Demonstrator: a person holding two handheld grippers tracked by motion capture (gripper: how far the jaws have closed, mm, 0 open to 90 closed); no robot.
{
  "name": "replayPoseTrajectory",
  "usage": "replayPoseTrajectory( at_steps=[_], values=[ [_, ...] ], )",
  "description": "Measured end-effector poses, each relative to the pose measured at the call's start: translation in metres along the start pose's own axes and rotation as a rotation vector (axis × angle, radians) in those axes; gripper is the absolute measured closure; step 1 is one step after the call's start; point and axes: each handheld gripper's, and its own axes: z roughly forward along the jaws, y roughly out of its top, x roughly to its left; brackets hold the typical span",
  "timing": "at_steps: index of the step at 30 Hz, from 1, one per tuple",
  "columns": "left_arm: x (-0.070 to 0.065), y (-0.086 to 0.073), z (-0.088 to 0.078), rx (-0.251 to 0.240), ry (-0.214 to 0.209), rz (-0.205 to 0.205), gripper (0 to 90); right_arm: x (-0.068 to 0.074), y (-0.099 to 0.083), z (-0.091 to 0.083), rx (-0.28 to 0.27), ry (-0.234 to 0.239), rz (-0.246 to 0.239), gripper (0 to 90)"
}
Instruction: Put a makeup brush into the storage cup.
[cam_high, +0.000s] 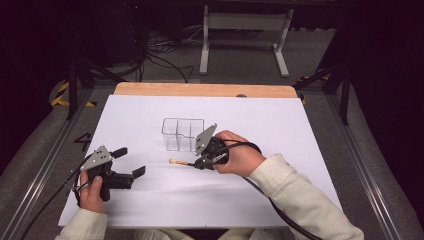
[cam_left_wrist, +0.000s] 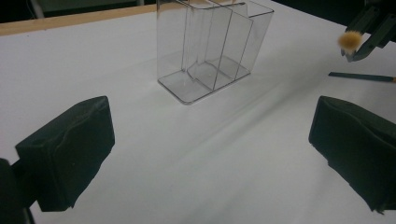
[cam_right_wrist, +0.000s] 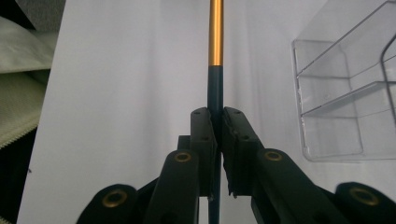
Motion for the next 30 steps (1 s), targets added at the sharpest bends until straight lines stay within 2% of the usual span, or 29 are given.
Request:
replayPoseTrajectory(
  at_steps=[5,12,17,18,20,22,23,26,28,30],
  values=[
    [0.0,0.0,0.0,-0.016,-0.007,0.008,1.0,-0.001,-0.003,-0.008,-0.068,-0.018,0.04,83.7],
    [0.0,0.0,0.0,-0.046,-0.037,0.016,0.9,-0.003,-0.007,-0.016,-0.166,-0.05,0.063,83.7],
    [0.0,0.0,0.0,-0.057,-0.035,0.014,0.8,-0.003,-0.008,-0.024,-0.253,-0.078,0.081,83.7],
    [0.0,0.0,0.0,-0.057,-0.035,0.014,0.8,-0.003,-0.008,-0.024,-0.253,-0.078,0.081,83.7],
    [-0.001,0.0,0.0,-0.061,-0.037,0.015,0.8,-0.004,-0.009,-0.028,-0.296,-0.094,0.094,83.7],
    [-0.001,0.0,0.0,-0.064,-0.038,0.016,0.8,-0.004,-0.01,-0.029,-0.306,-0.102,0.096,83.7],
    [-0.001,0.0,0.001,-0.065,-0.039,0.012,0.8,-0.004,-0.011,-0.03,-0.329,-0.114,0.104,83.7],
    [-0.001,0.0,0.001,-0.071,-0.038,0.011,0.8,-0.004,-0.011,-0.031,-0.348,-0.118,0.115,83.7],
    [-0.001,0.0,0.001,-0.075,-0.035,0.007,0.7,-0.006,-0.013,-0.033,-0.4,-0.124,0.136,83.7],
    [-0.001,-0.001,0.001,-0.074,-0.035,0.001,0.8,-0.006,-0.013,-0.033,-0.415,-0.125,0.139,83.7]
  ],
)
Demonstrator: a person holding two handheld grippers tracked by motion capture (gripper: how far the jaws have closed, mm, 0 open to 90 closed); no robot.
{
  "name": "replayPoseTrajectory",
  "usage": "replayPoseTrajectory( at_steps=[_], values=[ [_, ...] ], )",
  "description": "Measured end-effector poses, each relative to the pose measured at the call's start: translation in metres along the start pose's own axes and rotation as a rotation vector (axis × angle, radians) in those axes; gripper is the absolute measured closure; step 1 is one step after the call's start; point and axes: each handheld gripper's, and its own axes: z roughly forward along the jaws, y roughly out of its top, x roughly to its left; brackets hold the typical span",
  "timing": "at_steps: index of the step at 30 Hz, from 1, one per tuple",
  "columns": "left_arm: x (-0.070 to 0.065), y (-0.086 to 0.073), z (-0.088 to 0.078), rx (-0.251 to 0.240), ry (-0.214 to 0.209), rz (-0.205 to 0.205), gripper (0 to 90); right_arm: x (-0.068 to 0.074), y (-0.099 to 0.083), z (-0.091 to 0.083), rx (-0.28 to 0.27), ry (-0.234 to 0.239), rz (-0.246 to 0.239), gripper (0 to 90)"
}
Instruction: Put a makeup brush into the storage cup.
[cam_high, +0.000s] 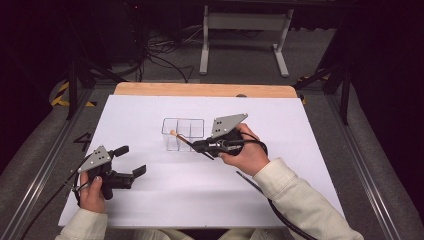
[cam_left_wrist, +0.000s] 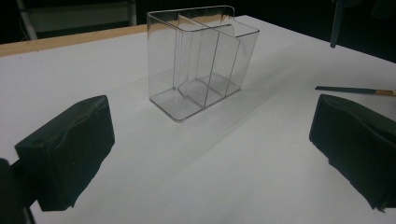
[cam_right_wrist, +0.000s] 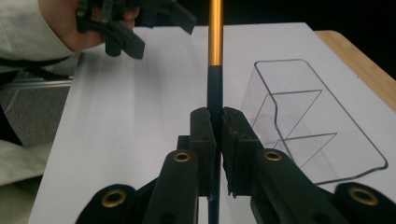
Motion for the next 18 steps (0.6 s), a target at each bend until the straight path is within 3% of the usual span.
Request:
replayPoseTrajectory(
  at_steps=[3,18],
  values=[
    [0.0002,0.0,0.0001,0.001,0.004,0.002,0.8,-0.0014,0.0011,-0.0029,-0.061,-0.013,0.024,83.7],
    [0.0005,-0.0003,0.0005,0.007,0.005,0.003,0.7,-0.0057,0.0033,-0.0065,-0.204,-0.046,0.083,83.7]
  ],
)
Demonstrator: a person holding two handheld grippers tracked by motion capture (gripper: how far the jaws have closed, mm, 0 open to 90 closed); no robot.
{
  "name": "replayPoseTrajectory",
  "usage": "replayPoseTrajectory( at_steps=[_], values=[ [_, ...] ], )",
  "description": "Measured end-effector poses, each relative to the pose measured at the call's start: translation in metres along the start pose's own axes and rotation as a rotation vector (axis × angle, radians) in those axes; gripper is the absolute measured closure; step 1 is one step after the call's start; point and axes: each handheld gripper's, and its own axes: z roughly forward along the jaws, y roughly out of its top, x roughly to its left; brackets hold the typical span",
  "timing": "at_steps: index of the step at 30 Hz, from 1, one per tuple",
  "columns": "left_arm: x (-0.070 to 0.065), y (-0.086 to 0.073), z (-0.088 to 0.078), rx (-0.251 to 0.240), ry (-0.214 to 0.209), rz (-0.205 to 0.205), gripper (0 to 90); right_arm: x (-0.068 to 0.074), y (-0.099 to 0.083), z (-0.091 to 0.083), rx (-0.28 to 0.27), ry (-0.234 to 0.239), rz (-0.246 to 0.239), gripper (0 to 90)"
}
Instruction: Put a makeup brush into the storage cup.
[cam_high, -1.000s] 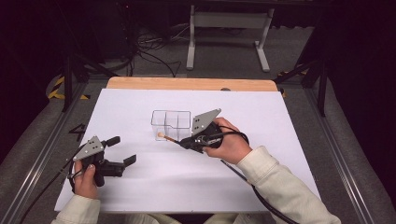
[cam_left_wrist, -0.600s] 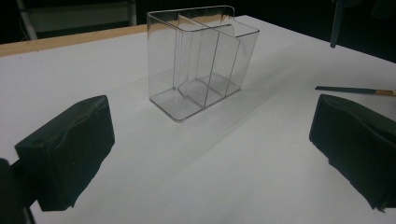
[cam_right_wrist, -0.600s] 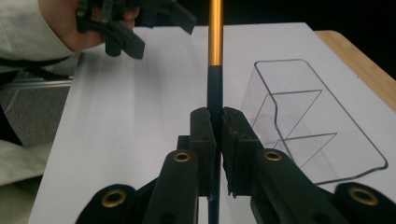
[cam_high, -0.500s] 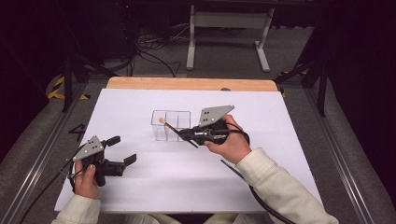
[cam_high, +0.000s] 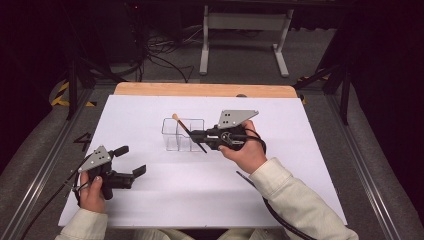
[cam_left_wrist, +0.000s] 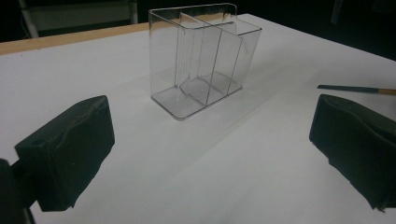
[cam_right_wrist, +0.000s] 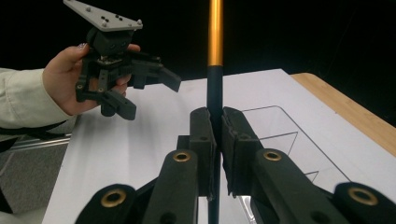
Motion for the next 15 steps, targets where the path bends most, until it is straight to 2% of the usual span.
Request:
replayPoseTrajectory(
  at_steps=[5,9,15],
  values=[
    [-0.0007,0.0001,0.0008,0.0,0.002,0.002,0.7,-0.0022,0.0007,-0.0005,-0.048,-0.017,0.012,83.7],
    [-0.0006,0.0002,0.0002,0.003,0.004,0.005,0.8,-0.0035,-0.0004,-0.0003,-0.102,-0.039,0.039,83.7],
    [-0.0001,0.0002,0.0001,0.013,0.007,0.013,0.7,-0.0067,-0.0008,-0.0022,-0.138,-0.076,0.061,83.7]
  ],
)
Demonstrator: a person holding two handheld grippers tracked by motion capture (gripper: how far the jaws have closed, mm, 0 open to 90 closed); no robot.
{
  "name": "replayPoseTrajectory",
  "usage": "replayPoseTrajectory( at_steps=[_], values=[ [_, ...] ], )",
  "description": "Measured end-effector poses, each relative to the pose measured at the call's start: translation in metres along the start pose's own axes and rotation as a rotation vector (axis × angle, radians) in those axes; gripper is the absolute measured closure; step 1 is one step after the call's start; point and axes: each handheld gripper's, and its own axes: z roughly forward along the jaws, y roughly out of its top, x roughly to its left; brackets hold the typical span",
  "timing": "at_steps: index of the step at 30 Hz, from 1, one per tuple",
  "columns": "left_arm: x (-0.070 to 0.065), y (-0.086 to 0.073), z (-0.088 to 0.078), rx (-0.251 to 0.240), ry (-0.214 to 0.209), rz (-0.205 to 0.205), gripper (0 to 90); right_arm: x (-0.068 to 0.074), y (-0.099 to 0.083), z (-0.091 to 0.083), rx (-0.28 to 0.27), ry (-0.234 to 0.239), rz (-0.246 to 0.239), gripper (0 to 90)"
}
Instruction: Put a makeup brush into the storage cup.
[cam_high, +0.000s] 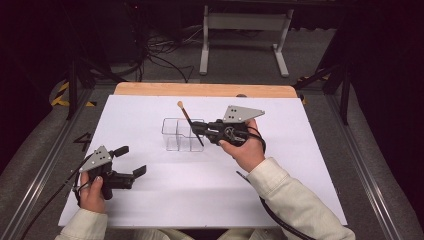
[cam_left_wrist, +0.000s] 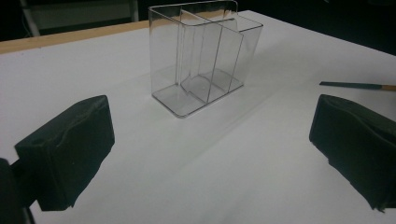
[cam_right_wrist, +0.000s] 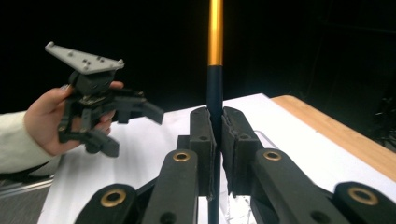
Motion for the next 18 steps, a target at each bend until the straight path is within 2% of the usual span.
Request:
replayPoseTrajectory(
  at_steps=[4,12,18],
  values=[
    [0.0,0.0,0.001,0.007,-0.001,0.0,0.7,-0.003,0.002,0.002,-0.016,-0.026,0.009,83.7],
    [0.0,0.0,0.0,0.004,0.003,0.002,0.7,-0.006,0.006,0.008,-0.034,-0.04,0.021,83.7],
    [0.0,0.0,0.001,0.003,0.002,0.003,0.7,-0.009,0.007,0.011,-0.06,-0.06,0.053,83.7]
  ],
)
